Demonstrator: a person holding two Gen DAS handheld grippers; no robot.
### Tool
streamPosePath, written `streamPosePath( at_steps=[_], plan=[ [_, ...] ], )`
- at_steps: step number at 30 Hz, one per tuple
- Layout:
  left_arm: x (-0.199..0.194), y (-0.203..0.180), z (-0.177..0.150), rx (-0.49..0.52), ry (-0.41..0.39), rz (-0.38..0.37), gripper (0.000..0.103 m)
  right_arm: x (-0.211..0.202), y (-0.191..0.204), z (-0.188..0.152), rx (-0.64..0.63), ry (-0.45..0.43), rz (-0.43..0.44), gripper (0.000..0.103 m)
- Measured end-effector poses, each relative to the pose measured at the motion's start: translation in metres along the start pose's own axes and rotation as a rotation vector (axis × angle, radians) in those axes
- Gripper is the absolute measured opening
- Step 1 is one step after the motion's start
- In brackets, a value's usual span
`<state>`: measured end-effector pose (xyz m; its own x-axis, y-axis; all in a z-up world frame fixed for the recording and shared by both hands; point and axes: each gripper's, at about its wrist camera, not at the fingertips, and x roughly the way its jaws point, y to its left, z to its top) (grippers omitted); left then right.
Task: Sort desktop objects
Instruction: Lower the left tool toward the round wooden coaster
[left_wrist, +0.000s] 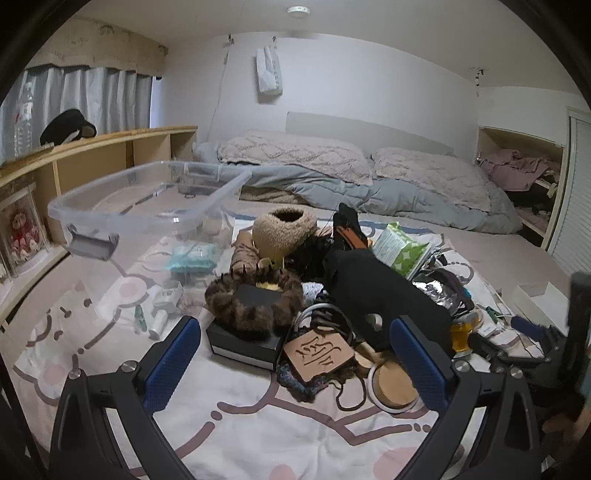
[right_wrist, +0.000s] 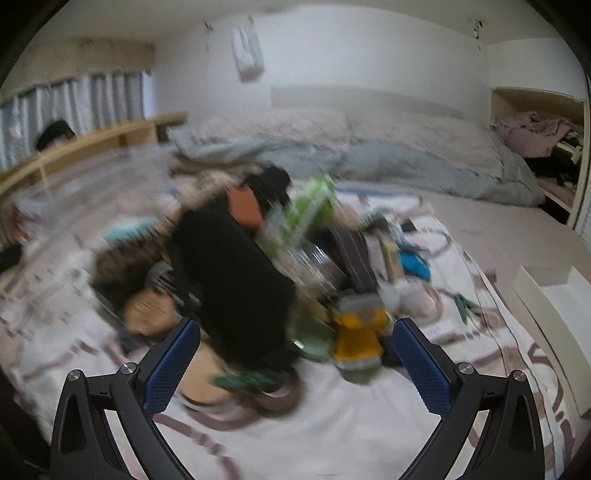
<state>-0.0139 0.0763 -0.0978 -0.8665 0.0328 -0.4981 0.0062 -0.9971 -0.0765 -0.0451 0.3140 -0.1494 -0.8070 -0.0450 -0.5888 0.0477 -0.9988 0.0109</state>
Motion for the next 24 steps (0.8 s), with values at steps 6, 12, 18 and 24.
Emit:
streamPosePath(
  at_steps=[6,12,18,24],
  plan=[
    [0.020,0.003,-0.014,-0.003,0.053,0.012,0.103,0.032,-0.005,-0.020,-0.038,0.098,-0.021,0.103],
    [0.033,0.005,-0.030,0.017,0.089,0.022,0.103,0.049,0.010,-0.033,-0.077,0.186,0.016,0.103],
    [0.052,0.009,-0.046,0.016,0.163,0.023,0.103,0.052,0.014,-0.038,-0.081,0.245,-0.007,0.103],
    [0.060,0.020,-0.054,-0.020,0.207,0.017,0.103,0.069,0.017,-0.051,-0.099,0.322,-0.077,0.103]
  ],
)
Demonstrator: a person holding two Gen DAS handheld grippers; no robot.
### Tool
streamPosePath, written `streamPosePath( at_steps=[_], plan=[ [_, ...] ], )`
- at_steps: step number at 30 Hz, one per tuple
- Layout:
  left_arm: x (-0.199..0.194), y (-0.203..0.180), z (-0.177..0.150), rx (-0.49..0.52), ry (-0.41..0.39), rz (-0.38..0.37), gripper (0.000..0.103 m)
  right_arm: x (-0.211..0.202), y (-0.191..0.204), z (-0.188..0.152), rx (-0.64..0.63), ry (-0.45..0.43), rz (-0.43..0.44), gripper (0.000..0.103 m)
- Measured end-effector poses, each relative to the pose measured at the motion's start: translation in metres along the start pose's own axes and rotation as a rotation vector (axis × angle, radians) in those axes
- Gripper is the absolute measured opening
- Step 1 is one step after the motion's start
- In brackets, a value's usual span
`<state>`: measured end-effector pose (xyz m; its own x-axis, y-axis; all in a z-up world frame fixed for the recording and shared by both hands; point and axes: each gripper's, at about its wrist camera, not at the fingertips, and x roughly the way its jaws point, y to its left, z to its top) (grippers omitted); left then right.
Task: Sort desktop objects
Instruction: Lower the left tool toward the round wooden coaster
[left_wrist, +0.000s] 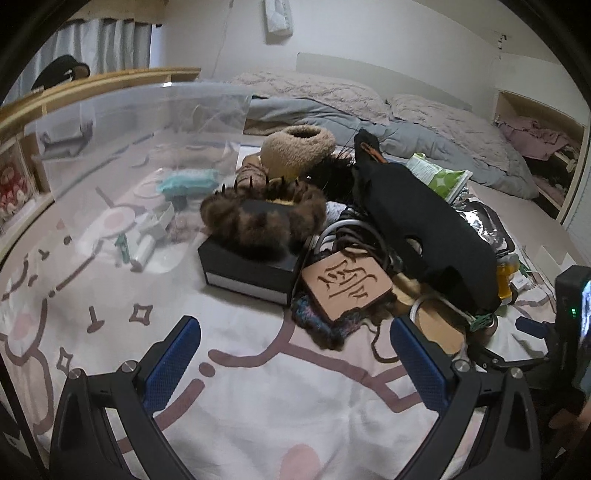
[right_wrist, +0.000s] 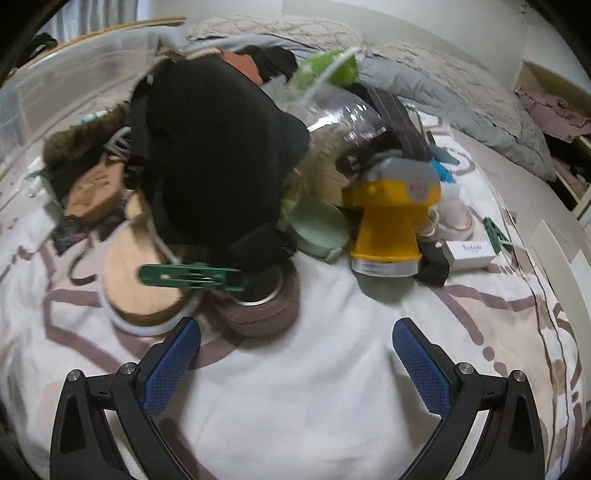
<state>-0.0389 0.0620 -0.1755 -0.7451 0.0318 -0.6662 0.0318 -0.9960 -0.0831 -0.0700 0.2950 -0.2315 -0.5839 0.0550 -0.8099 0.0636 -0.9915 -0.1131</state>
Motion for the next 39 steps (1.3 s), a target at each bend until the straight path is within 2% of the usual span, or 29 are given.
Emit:
streamPosePath(
  at_steps=[2,4,10,14,17,19,21,25,28,34,39],
  plan=[
    [0.001,0.004,-0.001,-0.007,0.001,-0.004,0.103,0.005,-0.005,0.004,0.030,0.009,-0.019,0.103],
    [0.002,0.007,-0.001,-0.006,0.006,0.003,0.103,0.011,-0.008,0.009,0.044,0.023,0.001,0.103],
    [0.009,0.023,-0.004,-0.032,0.042,0.023,0.103,0.014,0.007,0.019,0.017,0.030,-0.028,0.103],
    [0.018,0.025,-0.012,-0.020,0.083,0.047,0.103,0.010,0.019,0.021,0.016,0.034,0.049,0.103],
    [0.022,0.023,-0.016,-0.016,0.108,0.042,0.103,0.006,0.044,0.020,-0.029,0.024,0.104,0.103],
    [0.022,0.022,-0.018,-0.004,0.108,0.048,0.103,0.003,0.060,0.020,-0.079,-0.005,0.034,0.103],
    [0.023,0.021,-0.018,0.001,0.106,0.055,0.103,0.002,0.059,0.020,-0.064,-0.012,0.038,0.103],
    [0.026,0.025,-0.018,-0.020,0.122,0.052,0.103,-0.004,0.039,0.020,0.040,-0.007,0.131,0.103],
    [0.029,0.024,-0.019,-0.029,0.135,0.046,0.103,-0.003,0.035,0.021,0.082,0.004,0.139,0.103],
    [0.035,0.017,-0.024,-0.006,0.150,0.053,0.103,-0.012,0.056,0.013,0.028,-0.018,0.101,0.103],
    [0.044,0.017,-0.026,-0.006,0.167,0.071,0.103,-0.022,0.053,0.006,0.030,-0.024,0.142,0.103]
  ],
)
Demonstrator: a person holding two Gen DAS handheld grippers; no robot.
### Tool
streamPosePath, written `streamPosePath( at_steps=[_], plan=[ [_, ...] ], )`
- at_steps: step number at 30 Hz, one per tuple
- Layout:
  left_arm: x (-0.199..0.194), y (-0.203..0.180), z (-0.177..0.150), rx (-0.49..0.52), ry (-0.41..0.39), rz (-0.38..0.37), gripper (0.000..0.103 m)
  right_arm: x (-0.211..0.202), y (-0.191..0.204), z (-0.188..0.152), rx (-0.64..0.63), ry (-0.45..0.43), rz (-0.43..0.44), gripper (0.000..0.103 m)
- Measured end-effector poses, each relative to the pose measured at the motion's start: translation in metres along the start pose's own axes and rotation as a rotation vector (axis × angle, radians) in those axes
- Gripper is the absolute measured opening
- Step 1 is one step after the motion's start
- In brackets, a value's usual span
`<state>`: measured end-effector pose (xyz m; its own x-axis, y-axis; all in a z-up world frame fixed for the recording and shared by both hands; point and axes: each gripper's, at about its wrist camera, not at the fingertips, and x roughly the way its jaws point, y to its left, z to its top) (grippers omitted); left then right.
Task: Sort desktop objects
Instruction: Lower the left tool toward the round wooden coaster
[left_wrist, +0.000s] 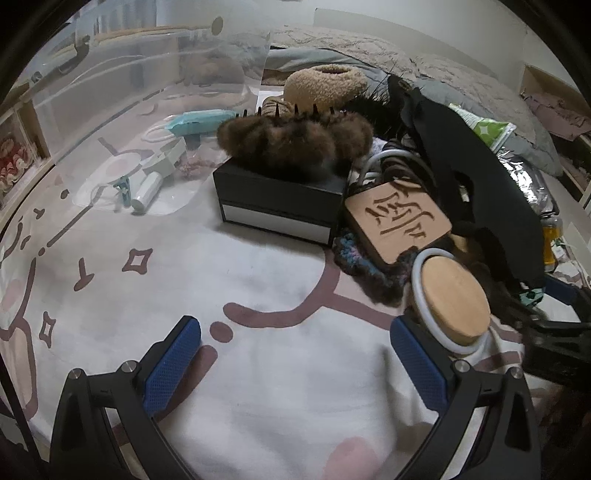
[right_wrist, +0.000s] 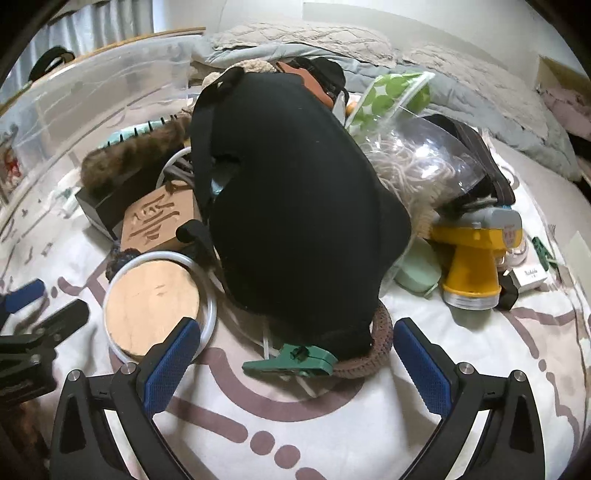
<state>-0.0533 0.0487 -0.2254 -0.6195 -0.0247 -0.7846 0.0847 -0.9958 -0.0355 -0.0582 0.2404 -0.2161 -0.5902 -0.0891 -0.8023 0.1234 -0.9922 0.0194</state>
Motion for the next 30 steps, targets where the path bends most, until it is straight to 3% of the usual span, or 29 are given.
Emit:
streamPosePath(
  at_steps=[3,11,20,30],
  plan=[
    [0.003,0.000,0.000,-0.016,0.003,-0.018,0.103,0.007,-0.013,-0.001,0.044,0.031,-0.017,0.103],
    [0.012,-0.010,0.002,-0.007,-0.005,-0.034,0.103,0.025,-0.007,-0.002,-0.011,0.069,-0.049,0.103],
    [0.004,-0.016,0.001,0.009,-0.029,-0.063,0.103,0.007,-0.010,-0.004,0.038,0.037,0.021,0.103],
    [-0.008,-0.020,-0.004,0.006,-0.030,-0.122,0.103,-0.026,-0.007,-0.029,-0.036,0.017,0.010,0.103]
  ],
)
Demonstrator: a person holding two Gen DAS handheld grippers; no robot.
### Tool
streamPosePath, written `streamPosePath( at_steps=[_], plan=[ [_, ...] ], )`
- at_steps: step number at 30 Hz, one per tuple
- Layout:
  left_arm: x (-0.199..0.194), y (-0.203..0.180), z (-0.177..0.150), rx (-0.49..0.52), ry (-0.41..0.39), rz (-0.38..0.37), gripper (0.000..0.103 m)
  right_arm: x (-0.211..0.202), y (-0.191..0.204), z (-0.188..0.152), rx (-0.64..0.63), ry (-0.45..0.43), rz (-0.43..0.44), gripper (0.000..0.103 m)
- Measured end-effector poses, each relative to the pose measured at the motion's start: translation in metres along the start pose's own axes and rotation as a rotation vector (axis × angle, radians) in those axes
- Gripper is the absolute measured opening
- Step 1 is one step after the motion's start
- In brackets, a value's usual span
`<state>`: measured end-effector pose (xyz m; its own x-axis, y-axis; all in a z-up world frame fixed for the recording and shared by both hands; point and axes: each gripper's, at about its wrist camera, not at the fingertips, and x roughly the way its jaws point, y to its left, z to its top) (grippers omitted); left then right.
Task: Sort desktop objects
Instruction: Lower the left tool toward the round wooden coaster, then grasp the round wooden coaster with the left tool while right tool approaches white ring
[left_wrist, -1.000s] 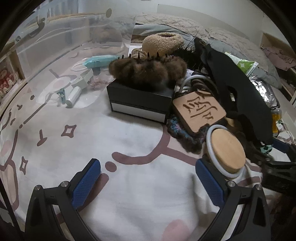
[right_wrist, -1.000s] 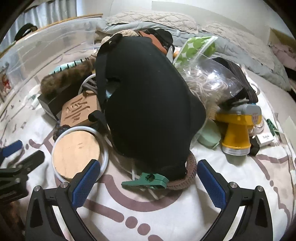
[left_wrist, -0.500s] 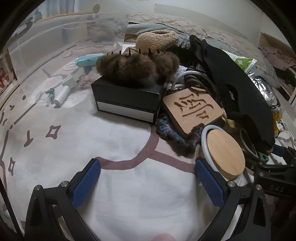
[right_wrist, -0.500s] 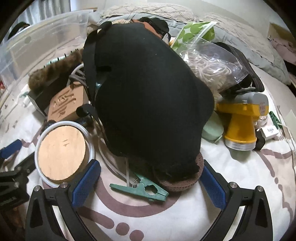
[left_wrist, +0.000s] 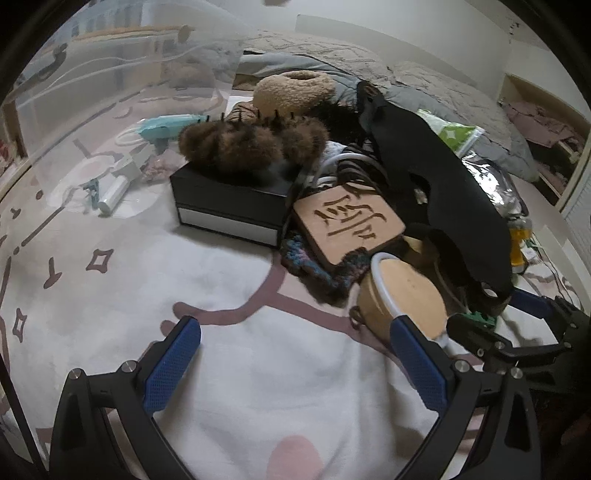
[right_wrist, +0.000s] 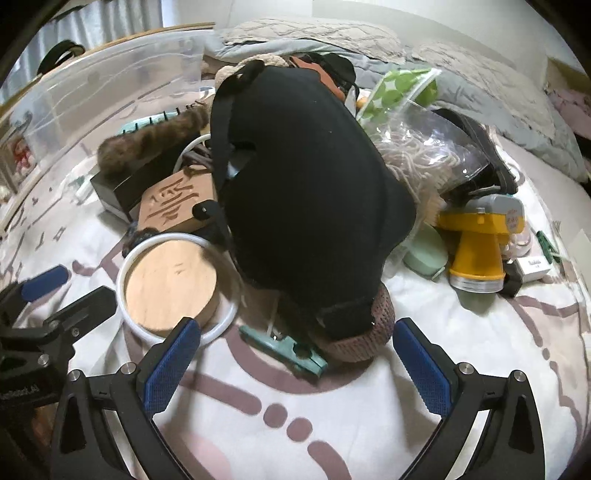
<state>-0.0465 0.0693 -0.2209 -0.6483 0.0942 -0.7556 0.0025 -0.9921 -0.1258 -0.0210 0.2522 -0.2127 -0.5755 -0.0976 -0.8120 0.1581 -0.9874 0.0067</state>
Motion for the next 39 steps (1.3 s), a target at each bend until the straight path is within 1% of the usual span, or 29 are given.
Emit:
streamPosePath(
  at_steps=[4,5,6,7,8,9,10,11,13,16,20,23,26,29,32,35,39],
  plan=[
    [0.000,-0.008,0.001,0.024,-0.010,-0.017,0.103,-0.015,-0.020,-0.010,0.056,-0.011,-0.007,0.103],
    [0.000,-0.009,0.002,0.029,-0.013,-0.020,0.103,-0.008,-0.008,0.001,0.071,-0.020,-0.006,0.103],
    [-0.001,-0.011,0.002,0.035,-0.018,-0.024,0.103,-0.010,-0.007,0.006,0.089,-0.029,-0.004,0.103],
    [-0.001,-0.013,0.002,0.045,-0.023,-0.029,0.103,-0.011,-0.009,0.022,0.109,-0.042,-0.001,0.103],
    [-0.001,-0.015,0.002,0.052,-0.024,-0.031,0.103,-0.016,-0.013,0.021,0.123,-0.053,0.002,0.103],
    [0.000,-0.017,0.001,0.063,-0.023,-0.035,0.103,-0.021,-0.027,0.012,0.130,-0.060,0.004,0.103],
    [0.001,-0.019,0.000,0.072,-0.019,-0.037,0.103,-0.025,-0.030,0.012,0.138,-0.070,0.007,0.103],
    [0.003,-0.019,0.000,0.077,-0.013,-0.038,0.103,-0.027,-0.031,0.011,0.140,-0.073,0.008,0.103],
    [0.004,-0.019,-0.003,0.076,0.000,-0.040,0.103,-0.020,-0.019,0.019,0.136,-0.073,0.008,0.103],
    [0.004,-0.017,-0.005,0.062,0.012,-0.038,0.103,-0.007,-0.010,0.020,0.112,-0.044,0.001,0.103],
    [0.003,-0.006,-0.004,0.016,0.025,-0.025,0.103,0.015,0.000,0.025,0.086,0.013,-0.001,0.103],
    [0.004,0.001,-0.005,-0.015,0.038,-0.016,0.103,0.030,0.006,0.025,0.060,0.050,-0.043,0.103],
    [0.004,0.005,-0.005,-0.024,0.039,-0.005,0.103,0.040,0.009,0.022,0.039,0.081,-0.060,0.103],
    [0.005,0.004,-0.004,-0.018,0.034,-0.003,0.103,0.038,0.008,0.021,0.014,0.094,-0.074,0.103],
    [0.004,0.000,-0.005,0.003,0.027,-0.003,0.103,0.035,0.001,0.018,0.017,0.108,-0.100,0.103],
    [0.002,-0.004,-0.005,0.024,0.011,-0.030,0.103,0.031,-0.009,0.015,0.035,0.128,-0.106,0.103],
    [0.000,-0.009,-0.005,0.042,-0.002,-0.069,0.103,0.026,-0.020,0.012,0.031,0.131,-0.150,0.103]
  ],
)
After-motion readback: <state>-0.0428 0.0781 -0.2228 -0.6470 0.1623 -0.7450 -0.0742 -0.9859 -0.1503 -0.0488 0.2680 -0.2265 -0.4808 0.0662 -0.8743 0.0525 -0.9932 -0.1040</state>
